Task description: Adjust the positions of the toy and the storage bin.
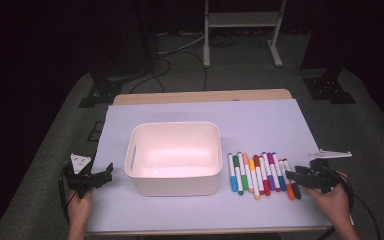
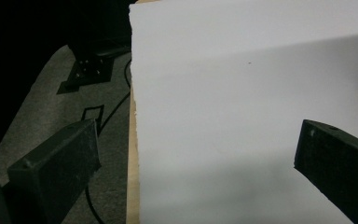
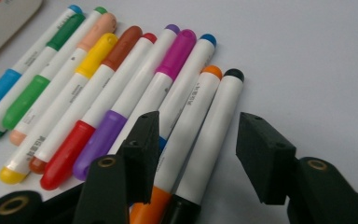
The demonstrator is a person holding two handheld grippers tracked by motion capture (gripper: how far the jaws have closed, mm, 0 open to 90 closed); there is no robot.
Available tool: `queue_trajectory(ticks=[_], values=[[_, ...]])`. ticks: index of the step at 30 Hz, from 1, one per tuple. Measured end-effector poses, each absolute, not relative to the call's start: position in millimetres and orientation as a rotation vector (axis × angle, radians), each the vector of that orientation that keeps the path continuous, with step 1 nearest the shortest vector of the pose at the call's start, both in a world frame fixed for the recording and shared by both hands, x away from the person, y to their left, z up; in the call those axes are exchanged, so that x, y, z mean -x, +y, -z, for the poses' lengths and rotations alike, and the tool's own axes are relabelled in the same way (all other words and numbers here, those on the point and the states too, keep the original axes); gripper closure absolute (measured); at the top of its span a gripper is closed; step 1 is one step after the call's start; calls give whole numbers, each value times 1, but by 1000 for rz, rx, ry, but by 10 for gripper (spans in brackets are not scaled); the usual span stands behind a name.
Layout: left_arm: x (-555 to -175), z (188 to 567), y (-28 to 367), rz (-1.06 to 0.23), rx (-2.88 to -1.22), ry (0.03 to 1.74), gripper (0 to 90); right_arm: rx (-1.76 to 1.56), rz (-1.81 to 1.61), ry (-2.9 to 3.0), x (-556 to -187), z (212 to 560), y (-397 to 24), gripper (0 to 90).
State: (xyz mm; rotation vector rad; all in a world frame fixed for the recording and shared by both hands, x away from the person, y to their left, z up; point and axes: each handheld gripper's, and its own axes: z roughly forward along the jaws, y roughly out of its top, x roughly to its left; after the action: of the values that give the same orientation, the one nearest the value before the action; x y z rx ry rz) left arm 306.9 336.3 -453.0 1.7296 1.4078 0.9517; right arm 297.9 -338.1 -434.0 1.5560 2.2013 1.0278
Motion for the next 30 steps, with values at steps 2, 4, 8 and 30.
queue_trajectory(ticks=[2, 4, 8, 30], values=[[-307, 453, 336, -950, -1729, 1407, 0, -1559, -1011, 2202, -299, 434, -338, 520], [-307, 453, 337, -950, -1730, 1407, 0, -1567, -970, 2193, -300, 435, -337, 562], [-307, 453, 337, -949, -1728, 1408, 0, -1590, -932, 2184, -302, 435, -337, 631], [-306, 453, 337, -950, -1727, 1401, 0, -1565, -699, 2192, -306, 440, -327, 756]])
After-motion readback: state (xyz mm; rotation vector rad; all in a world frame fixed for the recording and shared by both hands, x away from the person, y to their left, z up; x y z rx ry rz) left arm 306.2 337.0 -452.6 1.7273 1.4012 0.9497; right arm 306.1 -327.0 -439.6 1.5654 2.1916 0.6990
